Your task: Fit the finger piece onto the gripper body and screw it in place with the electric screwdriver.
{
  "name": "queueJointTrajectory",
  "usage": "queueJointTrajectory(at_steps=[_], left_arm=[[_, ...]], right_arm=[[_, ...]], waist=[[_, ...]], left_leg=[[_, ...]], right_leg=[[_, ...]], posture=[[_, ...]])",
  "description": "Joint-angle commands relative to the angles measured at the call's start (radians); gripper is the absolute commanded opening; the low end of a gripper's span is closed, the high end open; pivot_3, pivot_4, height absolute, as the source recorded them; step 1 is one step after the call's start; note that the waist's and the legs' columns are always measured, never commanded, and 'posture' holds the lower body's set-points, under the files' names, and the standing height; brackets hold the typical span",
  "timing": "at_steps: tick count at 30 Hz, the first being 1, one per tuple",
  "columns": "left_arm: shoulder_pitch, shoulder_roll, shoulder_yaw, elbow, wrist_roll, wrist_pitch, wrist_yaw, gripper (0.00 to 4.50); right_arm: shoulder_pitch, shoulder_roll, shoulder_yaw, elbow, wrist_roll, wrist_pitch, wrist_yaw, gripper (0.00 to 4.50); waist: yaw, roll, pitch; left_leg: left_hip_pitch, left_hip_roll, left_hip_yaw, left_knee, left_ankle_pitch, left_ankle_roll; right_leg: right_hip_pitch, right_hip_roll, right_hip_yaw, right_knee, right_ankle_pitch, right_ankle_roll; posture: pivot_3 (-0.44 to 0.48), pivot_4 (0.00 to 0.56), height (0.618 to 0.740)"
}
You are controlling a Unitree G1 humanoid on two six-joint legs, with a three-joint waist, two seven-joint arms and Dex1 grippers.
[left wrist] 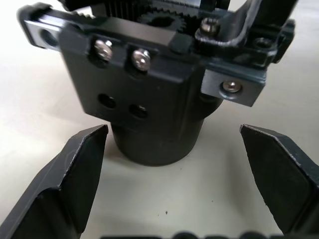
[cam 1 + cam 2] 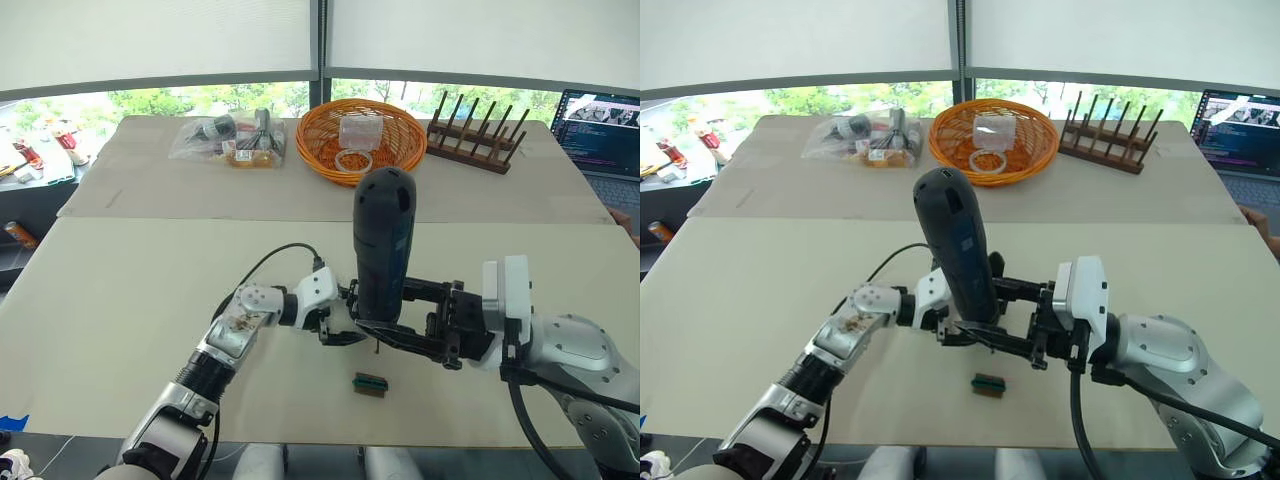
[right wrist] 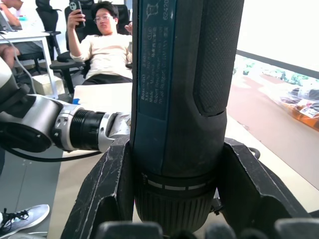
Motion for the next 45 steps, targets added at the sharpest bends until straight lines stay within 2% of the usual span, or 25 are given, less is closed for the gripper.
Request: queueJointTrajectory(at_steps=[1, 2, 3, 7, 12, 18, 20, 22, 24, 25, 29, 33, 39, 42, 45], left_arm=[[-0.027, -0.012, -0.003, 0.024, -0.004, -0.047, -0.024, 2.79], [-0.035, -0.013, -0.002, 0.04, -0.004, -0.058, -0.03, 2.34], [-0.05, -0.009, -0.004, 0.068, -0.006, -0.091, -0.058, 2.29], [-0.139, -0.004, -0.007, 0.229, -0.008, -0.245, -0.183, 2.29], [-0.267, -0.044, 0.007, 0.463, -0.025, -0.423, -0.344, 2.29], [-0.317, -0.051, 0.005, 0.611, 0.023, -0.514, -0.395, 2.29], [-0.301, -0.041, 0.021, 0.593, 0.009, -0.484, -0.396, 2.29], [-0.27, -0.023, 0.03, 0.548, -0.005, -0.454, -0.409, 3.34], [-0.205, 0.014, 0.035, 0.458, -0.01, -0.426, -0.408, 4.18], [-0.174, 0.03, 0.038, 0.412, -0.011, -0.409, -0.399, 4.43], [-0.001, 0.079, 0.068, 0.138, -0.042, -0.258, -0.3, 4.5], [0.117, 0.07, 0.078, -0.063, -0.048, -0.15, -0.18, 4.5], [0.141, 0.033, 0.062, -0.112, -0.007, -0.105, -0.049, 4.5], [0.141, 0.026, 0.044, -0.107, -0.001, -0.111, -0.029, 4.5], [0.127, 0.016, 0.04, -0.083, 0.003, -0.115, -0.008, 4.5]], right_arm=[[-0.021, -0.004, -0.032, -0.029, 0.016, -0.008, -0.007, 1.93], [-0.023, -0.004, -0.032, -0.028, 0.017, -0.006, -0.008, 1.93], [-0.025, -0.005, -0.035, -0.028, 0.024, -0.003, -0.009, 1.93], [-0.035, -0.012, -0.049, -0.028, 0.07, 0.024, -0.009, 1.93], [-0.034, -0.021, -0.056, -0.036, 0.08, 0.034, -0.009, 1.93], [-0.026, -0.026, -0.062, -0.043, 0.078, 0.034, -0.021, 1.93], [-0.024, -0.026, -0.064, -0.044, 0.077, 0.033, -0.027, 1.93], [-0.023, -0.026, -0.066, -0.046, 0.08, 0.032, -0.031, 1.93], [-0.021, -0.026, -0.071, -0.05, 0.091, 0.033, -0.034, 1.93], [-0.021, -0.027, -0.073, -0.052, 0.097, 0.034, -0.034, 1.93], [-0.029, -0.038, -0.091, -0.054, 0.141, 0.046, -0.033, 1.93], [-0.045, -0.061, -0.113, -0.059, 0.196, 0.065, -0.038, 1.93], [-0.104, -0.119, -0.147, -0.053, 0.335, 0.106, -0.059, 1.93], [-0.177, -0.144, -0.151, -0.031, 0.402, 0.129, -0.088, 1.93], [-0.308, -0.146, -0.122, 0.014, 0.479, 0.161, -0.164, 1.93]], waist=[[0.001, 0.0, 0.0], [0.001, 0.0, 0.0], [0.002, 0.0, 0.0], [0.001, 0.0, 0.0], [0.001, 0.0, 0.0], [-0.001, 0.0, 0.0], [-0.003, 0.0, 0.0], [-0.005, 0.0, 0.0], [-0.007, 0.0, 0.0], [-0.008, 0.0, 0.0], [-0.005, 0.0, 0.0], [0.001, 0.0, 0.0], [0.003, 0.0, 0.0], [-0.002, 0.0, 0.0], [-0.002, 0.0, 0.0]], left_leg=[[0.0, 0.0, 0.0, 0.0, 0.0, 0.0], [0.0, 0.0, 0.0, 0.0, 0.0, 0.0], [0.0, 0.0, 0.0, 0.0, 0.0, 0.0], [0.0, 0.0, 0.0, 0.0, 0.0, 0.0], [-0.002, -0.001, 0.0, 0.0, 0.0, 0.0], [-0.003, -0.001, 0.0, 0.0, 0.0, 0.0], [-0.003, 0.0, 0.0, 0.0, 0.0, 0.0], [-0.003, 0.0, 0.0, 0.0, 0.0, 0.0], [-0.002, 0.0, 0.0, 0.0, 0.0, 0.0], [-0.002, 0.0, 0.0, 0.0, 0.0, 0.0], [0.0, 0.0, 0.0, 0.0, 0.0, 0.0], [0.0, 0.0, 0.0, 0.0, 0.0, 0.0], [0.0, 0.0, 0.0, 0.0, 0.0, 0.0], [0.0, 0.0, 0.0, 0.0, 0.0, 0.0], [0.0, 0.0, 0.0, 0.0, 0.0, 0.0]], right_leg=[[0.0, 0.0, 0.0, 0.0, 0.0, 0.0], [0.0, 0.0, 0.0, 0.0, 0.0, 0.0], [0.0, 0.0, 0.0, 0.0, 0.0, 0.0], [0.0, 0.0, 0.0, 0.0, 0.0, 0.0], [0.0, 0.0, 0.0, -0.002, 0.0, 0.0], [0.0, 0.0, -0.001, -0.004, 0.0, 0.0], [0.0, 0.0, 0.0, -0.003, 0.0, 0.0], [0.0, 0.0, 0.0, -0.003, 0.0, 0.0], [0.0, 0.0, 0.0, -0.002, 0.0, 0.0], [0.0, 0.0, 0.0, -0.001, 0.0, 0.0], [0.0, 0.0, 0.0, 0.001, 0.0, 0.0], [0.0, 0.0, 0.0, 0.001, 0.0, 0.0], [0.0, 0.0, 0.0, 0.0, 0.0, 0.0], [0.0, 0.0, 0.001, 0.0, 0.0, 0.0], [0.0, 0.0, 0.0, 0.0, 0.0, 0.0]], posture=[[0.0, 0.15, 0.74], [0.0, 0.15, 0.74], [0.0, 0.15, 0.74], [0.0, 0.15, 0.74], [0.0, 0.15, 0.74], [0.0, 0.15, 0.74], [0.0, 0.15, 0.74], [0.0, 0.15, 0.74], [0.0, 0.15, 0.74], [0.0, 0.15, 0.74], [0.0, 0.15, 0.74], [0.0, 0.15, 0.74], [0.0, 0.15, 0.74], [0.0, 0.15, 0.74], [0.0, 0.15, 0.74]])
